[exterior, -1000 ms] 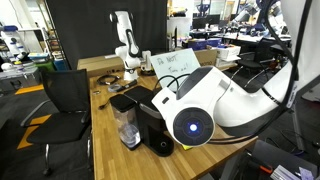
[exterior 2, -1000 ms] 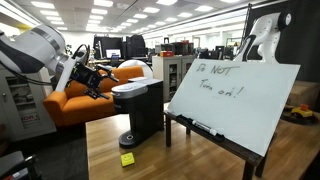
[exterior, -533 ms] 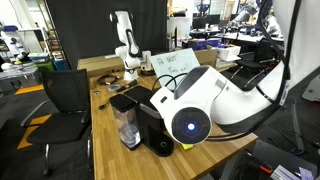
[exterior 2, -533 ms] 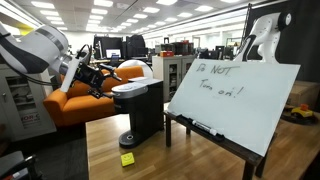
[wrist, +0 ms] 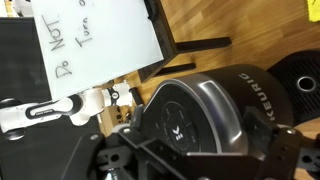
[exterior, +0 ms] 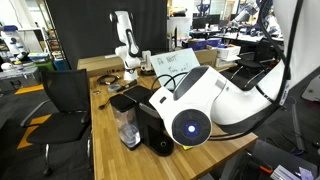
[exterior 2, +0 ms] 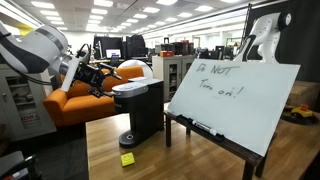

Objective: Open the water reservoir lid on the Keurig machine

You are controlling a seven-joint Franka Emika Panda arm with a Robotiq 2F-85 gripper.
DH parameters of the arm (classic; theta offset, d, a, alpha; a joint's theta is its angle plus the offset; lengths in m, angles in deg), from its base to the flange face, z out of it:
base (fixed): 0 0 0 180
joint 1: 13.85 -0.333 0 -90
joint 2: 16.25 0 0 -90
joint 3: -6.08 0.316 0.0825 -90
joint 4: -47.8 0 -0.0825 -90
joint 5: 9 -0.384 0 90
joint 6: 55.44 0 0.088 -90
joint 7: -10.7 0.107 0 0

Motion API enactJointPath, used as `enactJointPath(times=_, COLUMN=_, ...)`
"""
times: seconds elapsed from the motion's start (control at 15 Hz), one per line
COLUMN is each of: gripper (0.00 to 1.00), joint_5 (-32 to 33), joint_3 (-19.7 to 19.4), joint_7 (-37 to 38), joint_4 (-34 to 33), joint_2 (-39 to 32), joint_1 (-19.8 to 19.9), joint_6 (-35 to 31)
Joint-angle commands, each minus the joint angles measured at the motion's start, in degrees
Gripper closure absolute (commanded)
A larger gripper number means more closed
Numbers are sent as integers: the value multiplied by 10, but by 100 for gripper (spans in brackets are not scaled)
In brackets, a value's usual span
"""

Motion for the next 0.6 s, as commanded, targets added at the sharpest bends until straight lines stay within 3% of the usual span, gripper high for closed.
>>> enactJointPath(times=0.0, gripper=0, joint_5=27, joint_3=4, joint_7=3, joint_4=-13, joint_2=-3, joint_1=-7, joint_6=28)
enactJointPath(times=0.53, gripper=0, joint_5=30, joint_3=11, joint_7=2, joint_4=-15, joint_2=-3, joint_1=-23, joint_6=57)
